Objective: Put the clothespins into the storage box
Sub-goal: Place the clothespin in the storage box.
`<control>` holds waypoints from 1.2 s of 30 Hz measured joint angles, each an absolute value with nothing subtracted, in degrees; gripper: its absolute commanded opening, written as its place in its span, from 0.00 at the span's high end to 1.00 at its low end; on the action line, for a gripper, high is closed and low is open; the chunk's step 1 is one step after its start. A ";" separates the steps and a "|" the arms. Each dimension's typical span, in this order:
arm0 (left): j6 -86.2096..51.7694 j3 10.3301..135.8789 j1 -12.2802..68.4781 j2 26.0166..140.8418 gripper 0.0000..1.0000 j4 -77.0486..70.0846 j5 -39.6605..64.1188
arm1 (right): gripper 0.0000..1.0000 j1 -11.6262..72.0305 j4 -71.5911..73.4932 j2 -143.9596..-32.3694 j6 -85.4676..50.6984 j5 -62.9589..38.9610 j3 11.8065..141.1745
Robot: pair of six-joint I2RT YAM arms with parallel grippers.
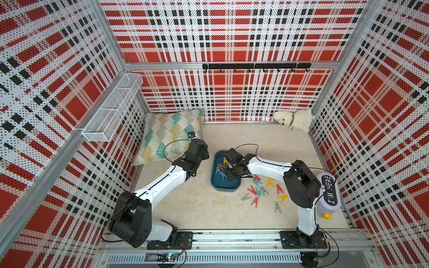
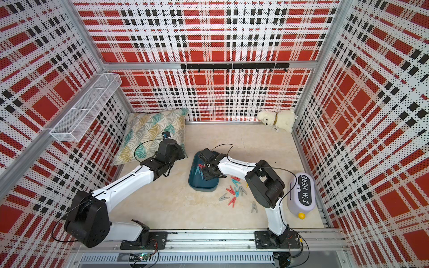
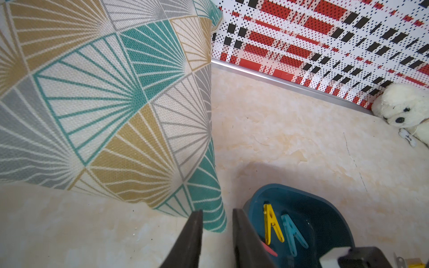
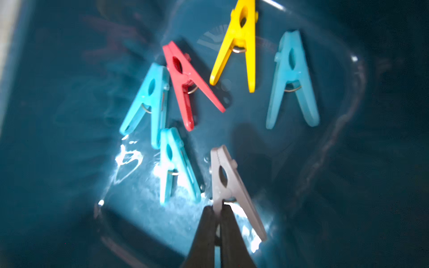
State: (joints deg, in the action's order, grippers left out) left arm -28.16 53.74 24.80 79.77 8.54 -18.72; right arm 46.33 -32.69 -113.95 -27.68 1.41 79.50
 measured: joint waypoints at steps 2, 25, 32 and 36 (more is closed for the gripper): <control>-28.10 53.74 24.64 79.77 0.71 8.51 -18.63 | 0.92 46.33 -32.69 -114.98 -27.99 1.26 79.79; -28.08 53.71 24.08 78.94 0.71 8.34 -18.41 | 0.78 46.33 -31.66 -118.93 -28.34 1.06 83.90; -28.10 53.71 24.08 78.48 0.71 8.34 -18.41 | 0.75 45.54 -32.99 -115.79 -27.81 0.91 83.83; -28.10 53.71 24.08 78.48 0.71 8.32 -18.39 | 0.74 43.70 -33.04 -109.51 -27.33 0.97 82.30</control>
